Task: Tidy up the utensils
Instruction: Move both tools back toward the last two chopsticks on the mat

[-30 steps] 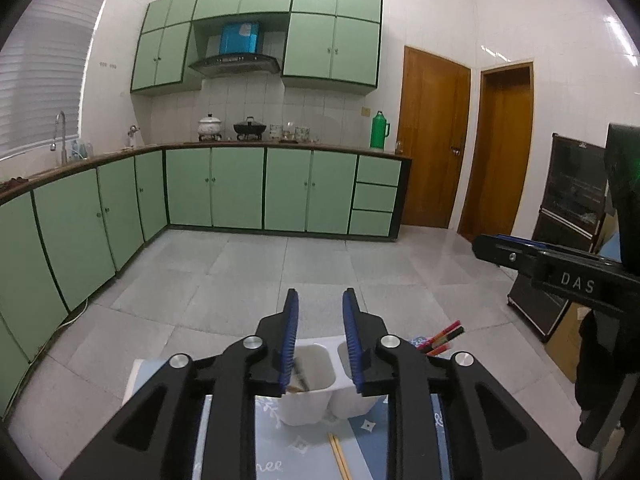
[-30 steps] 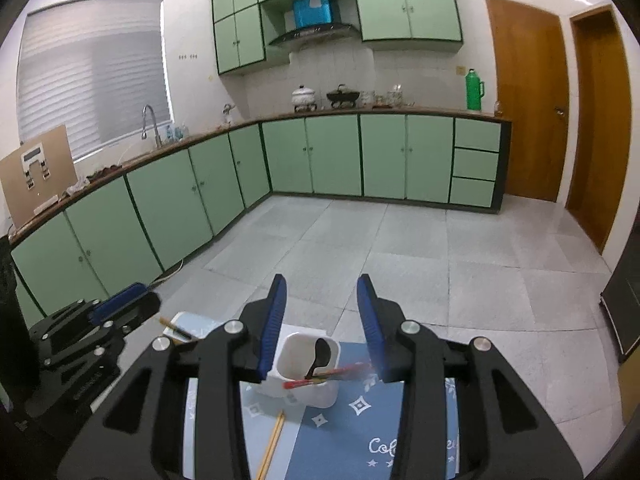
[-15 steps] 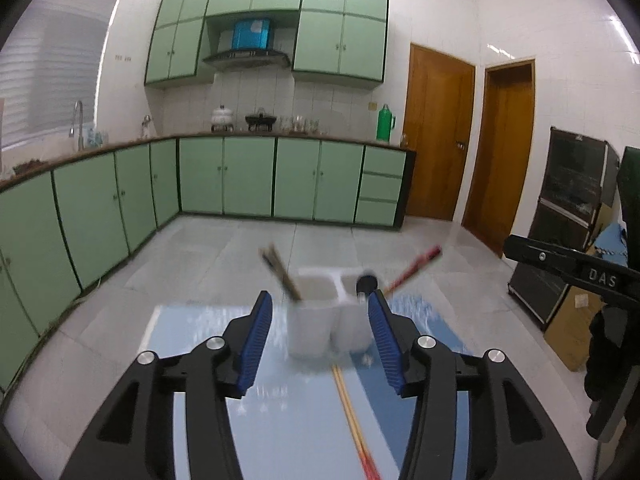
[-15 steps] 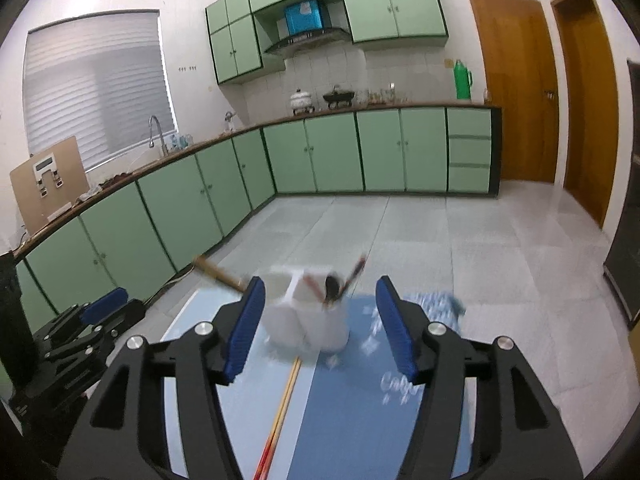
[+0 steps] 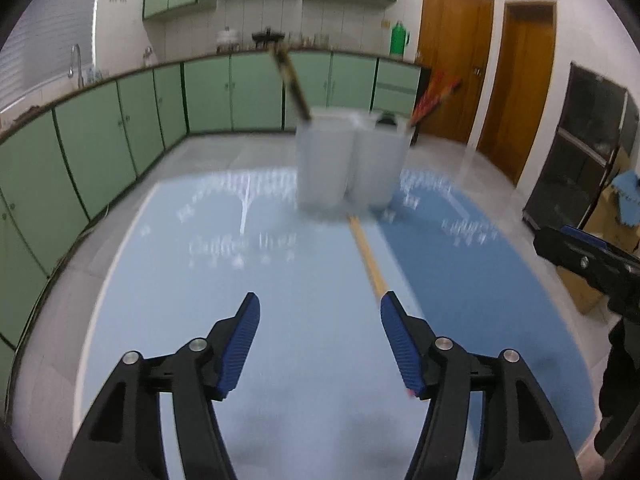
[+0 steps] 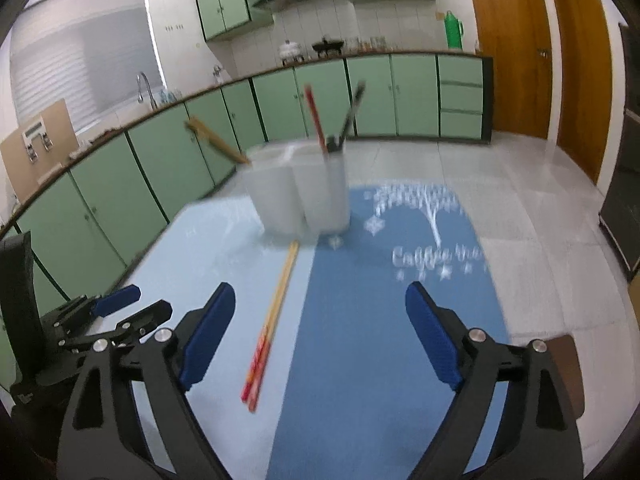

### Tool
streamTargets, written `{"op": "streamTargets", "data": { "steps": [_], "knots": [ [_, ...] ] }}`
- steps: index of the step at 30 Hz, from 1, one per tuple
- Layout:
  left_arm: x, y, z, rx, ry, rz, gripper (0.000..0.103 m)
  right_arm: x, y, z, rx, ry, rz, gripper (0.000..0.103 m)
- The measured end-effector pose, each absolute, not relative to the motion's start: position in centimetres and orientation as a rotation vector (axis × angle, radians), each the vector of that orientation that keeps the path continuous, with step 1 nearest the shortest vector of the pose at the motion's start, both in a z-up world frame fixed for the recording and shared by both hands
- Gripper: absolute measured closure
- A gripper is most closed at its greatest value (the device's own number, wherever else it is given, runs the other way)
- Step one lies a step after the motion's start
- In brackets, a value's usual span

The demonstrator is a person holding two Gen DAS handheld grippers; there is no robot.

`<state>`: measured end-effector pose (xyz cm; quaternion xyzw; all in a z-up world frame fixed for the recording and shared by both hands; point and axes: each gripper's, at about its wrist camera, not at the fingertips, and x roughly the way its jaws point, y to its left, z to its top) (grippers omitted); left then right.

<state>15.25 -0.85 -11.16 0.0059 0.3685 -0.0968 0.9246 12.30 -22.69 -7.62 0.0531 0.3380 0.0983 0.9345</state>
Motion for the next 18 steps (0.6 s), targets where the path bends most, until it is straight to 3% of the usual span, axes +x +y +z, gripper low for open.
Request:
{"op": "streamTargets", "data": {
  "steps": [9, 18],
  "knots": [
    [14.6, -0.2, -15.6, -0.003, 0.847, -0.167, 0.040, 11.2, -20.5, -13.8, 0.097, 0.819, 0.201, 0.018],
    [14.2, 0.3, -17.2, -0.002, 0.882, -0.146, 0.040, 10.6, -18.3, -15.7, 0.048, 0.867, 0.218, 0.021]
  ]
}}
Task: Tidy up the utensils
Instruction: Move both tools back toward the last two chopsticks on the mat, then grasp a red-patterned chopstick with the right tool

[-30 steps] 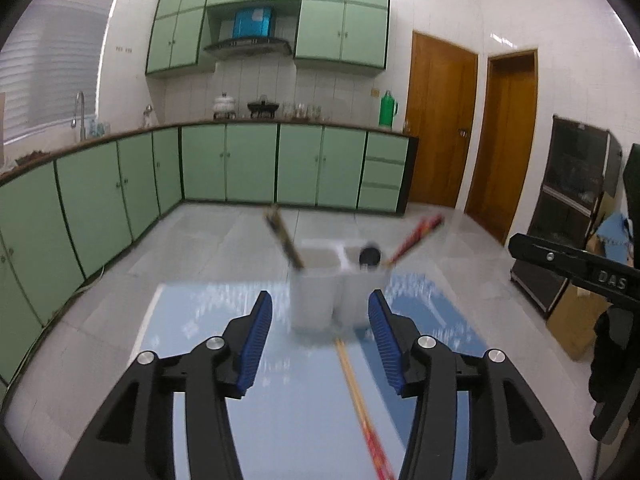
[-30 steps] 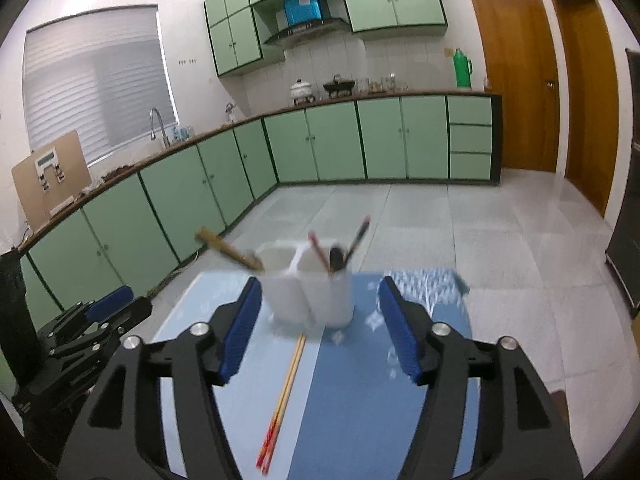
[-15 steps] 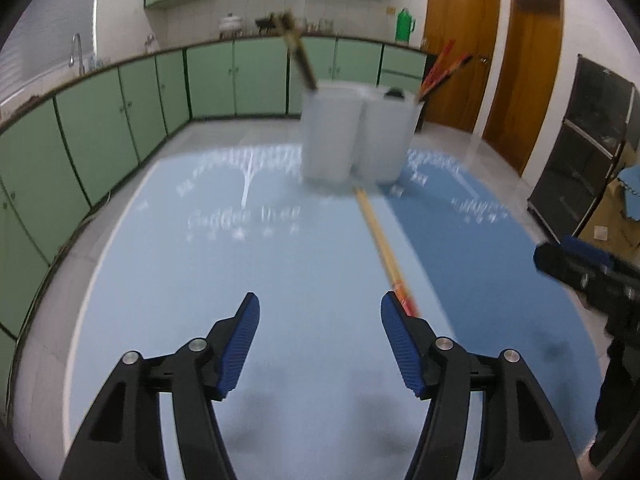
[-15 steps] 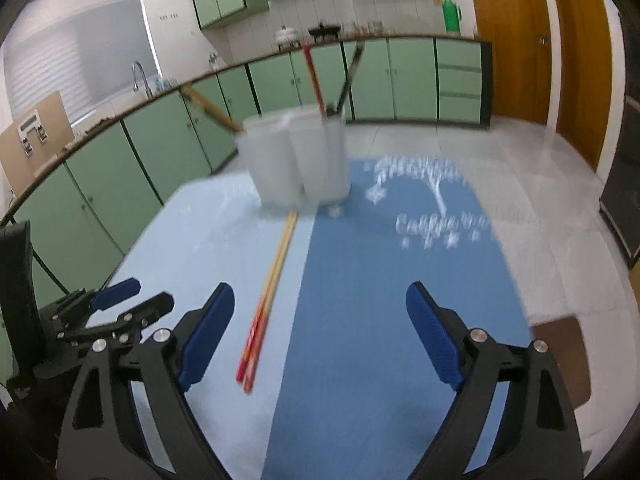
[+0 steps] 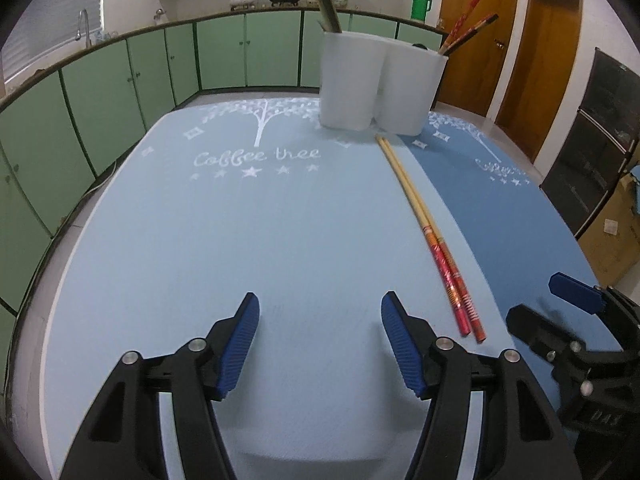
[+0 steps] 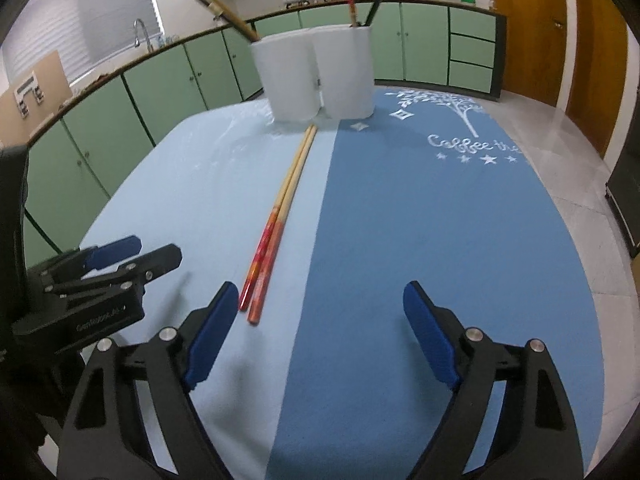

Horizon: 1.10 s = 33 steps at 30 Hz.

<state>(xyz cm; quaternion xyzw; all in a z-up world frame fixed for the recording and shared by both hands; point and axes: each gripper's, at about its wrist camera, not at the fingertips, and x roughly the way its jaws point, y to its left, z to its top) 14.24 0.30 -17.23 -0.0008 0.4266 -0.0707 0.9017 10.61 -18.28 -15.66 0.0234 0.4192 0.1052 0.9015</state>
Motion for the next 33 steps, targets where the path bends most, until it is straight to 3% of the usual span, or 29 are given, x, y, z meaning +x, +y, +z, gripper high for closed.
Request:
{"op": "streamTargets", "data": {
  "steps": [13, 18, 31, 33],
  "knots": [
    [13.6, 0.9, -17.9, 0.023, 0.899, -0.140, 0.039, 10.0, -16.1, -16.9, -0.023, 0.900, 0.228, 0.046],
    [13.6, 0.9, -17.9, 0.026, 0.899, -0.141, 0.038, 10.0, -15.3, -17.0, -0.063, 0.898, 0.213, 0.051],
    [13.5, 0.4, -17.8, 0.022, 0.902, -0.148, 0.037, 10.4, -15.7, -17.1, -0.016, 0.895, 0.235, 0.098],
    [13.4, 0.0, -17.8, 0.021, 0.903, -0.155, 0.037, 10.4, -16.1, -17.1, 0.000, 0.895, 0.239, 0.098]
  ]
}}
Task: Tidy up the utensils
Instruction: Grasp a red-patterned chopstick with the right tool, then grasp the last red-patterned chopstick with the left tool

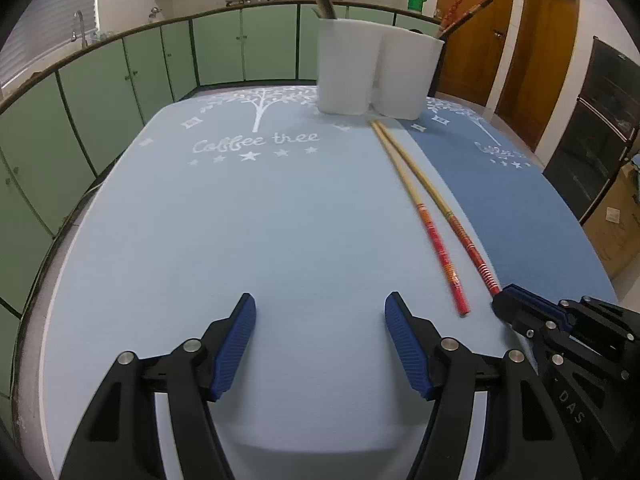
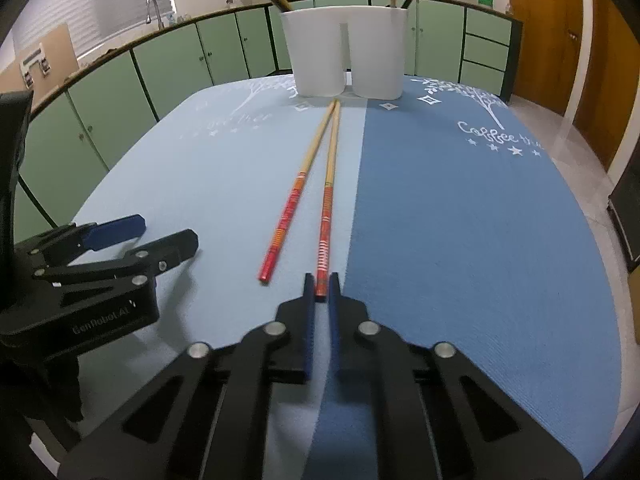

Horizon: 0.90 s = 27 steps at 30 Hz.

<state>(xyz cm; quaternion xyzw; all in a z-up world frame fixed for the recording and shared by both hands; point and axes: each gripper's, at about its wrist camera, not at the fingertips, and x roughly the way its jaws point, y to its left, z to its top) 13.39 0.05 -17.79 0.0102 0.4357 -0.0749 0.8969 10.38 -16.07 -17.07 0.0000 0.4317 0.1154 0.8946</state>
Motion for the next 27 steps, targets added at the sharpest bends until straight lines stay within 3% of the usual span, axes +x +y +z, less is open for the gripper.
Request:
{"op": "streamTargets", "data": {
  "steps": [18, 27],
  "knots": [
    [13.0, -5.4, -17.7, 0.050, 0.902, -0.242, 0.037, 9.9, -21.8, -16.4, 0.066, 0.878, 0.136, 0.098],
    [13.0, -6.4, -17.8, 0.039, 0.896, -0.222, 0.063, 10.3, -22.1, -17.0, 0.067, 0.906, 0.195, 0.095]
  ]
}}
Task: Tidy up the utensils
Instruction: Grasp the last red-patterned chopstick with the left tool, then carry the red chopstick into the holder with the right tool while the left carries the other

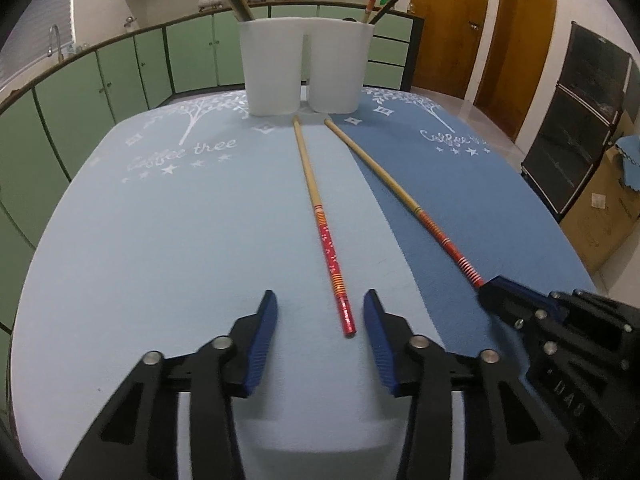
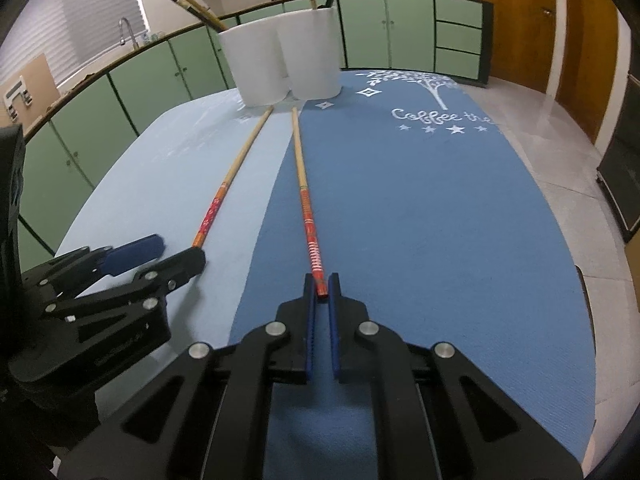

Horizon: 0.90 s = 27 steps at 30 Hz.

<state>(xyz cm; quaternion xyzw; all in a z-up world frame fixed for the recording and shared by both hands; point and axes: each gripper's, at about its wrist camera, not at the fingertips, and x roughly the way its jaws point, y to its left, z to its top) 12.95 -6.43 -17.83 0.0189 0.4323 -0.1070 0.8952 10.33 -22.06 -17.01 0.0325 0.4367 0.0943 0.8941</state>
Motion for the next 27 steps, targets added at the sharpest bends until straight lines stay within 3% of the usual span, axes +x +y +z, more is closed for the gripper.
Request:
{"op": "streamTargets", "data": {
  "steps": [8, 18, 20, 22, 27],
  "knots": [
    [12.94, -6.13, -17.86, 0.012, 0.886, -0.214, 0.080, 10.24, -22.14, -16.93, 0.056, 0.904, 0.264, 0.091],
    [13.11, -6.23, -17.94, 0.027, 0.884, -0.206, 0.081, 10.17, -21.79, -17.14, 0.026, 0.889, 0.266, 0.092],
    [13.11, -6.33, -17.97, 0.033, 0.883, -0.202, 0.092, 10.02, -21.59, -17.16, 0.011, 0.882, 0.264, 0.095],
    [13.12, -6.50, -17.99, 0.041, 0.886, -0.203, 0.096, 9.91, -21.56, -17.16, 0.008, 0.879, 0.261, 0.097],
    [13.09, -6.50, -17.84, 0.049, 0.885, -0.199, 0.097, 9.91, -21.74, -16.93, 0.017, 0.878, 0.257, 0.098]
  ]
}}
